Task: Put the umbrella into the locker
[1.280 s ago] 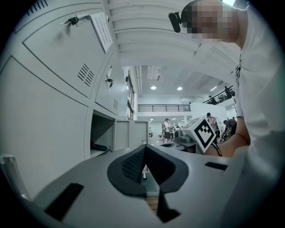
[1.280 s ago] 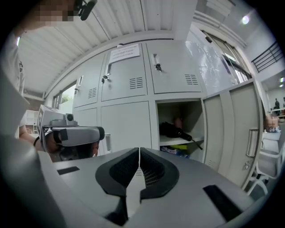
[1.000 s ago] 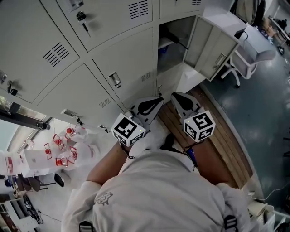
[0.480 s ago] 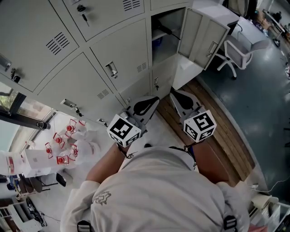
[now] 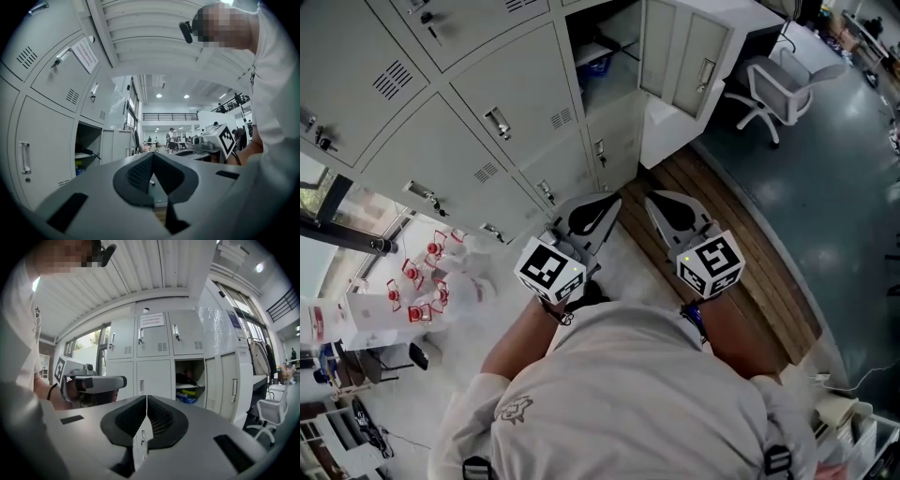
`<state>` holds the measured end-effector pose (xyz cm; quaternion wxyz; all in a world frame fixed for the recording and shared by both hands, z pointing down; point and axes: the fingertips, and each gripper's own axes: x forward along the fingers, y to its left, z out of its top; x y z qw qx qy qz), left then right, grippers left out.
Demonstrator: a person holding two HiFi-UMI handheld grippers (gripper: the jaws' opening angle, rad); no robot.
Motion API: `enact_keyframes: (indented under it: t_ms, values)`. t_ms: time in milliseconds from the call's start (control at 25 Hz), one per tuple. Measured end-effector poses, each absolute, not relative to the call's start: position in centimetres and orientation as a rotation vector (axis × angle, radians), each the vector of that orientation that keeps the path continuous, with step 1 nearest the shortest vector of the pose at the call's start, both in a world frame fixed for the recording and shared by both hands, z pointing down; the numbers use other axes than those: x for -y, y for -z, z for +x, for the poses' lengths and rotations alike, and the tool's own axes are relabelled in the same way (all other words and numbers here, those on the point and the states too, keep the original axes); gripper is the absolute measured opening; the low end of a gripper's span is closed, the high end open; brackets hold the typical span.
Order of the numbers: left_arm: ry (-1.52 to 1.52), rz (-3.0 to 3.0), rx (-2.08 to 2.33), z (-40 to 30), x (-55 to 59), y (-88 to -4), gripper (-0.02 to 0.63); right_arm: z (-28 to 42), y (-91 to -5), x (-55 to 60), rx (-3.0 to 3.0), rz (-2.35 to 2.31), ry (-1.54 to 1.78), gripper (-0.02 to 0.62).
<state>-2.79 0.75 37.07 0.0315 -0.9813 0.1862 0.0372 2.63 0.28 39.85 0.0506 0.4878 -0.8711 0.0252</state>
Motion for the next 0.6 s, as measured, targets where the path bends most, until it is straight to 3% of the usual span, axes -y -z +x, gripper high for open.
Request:
enact_keyframes:
  t_ms: [600]
  values:
    - [-0.123,-3.062,-0.506,2.7,-10.1,-38.3,0.011,7.6,-40.7,-10.0,2.634,1.495,-0.112,0.044]
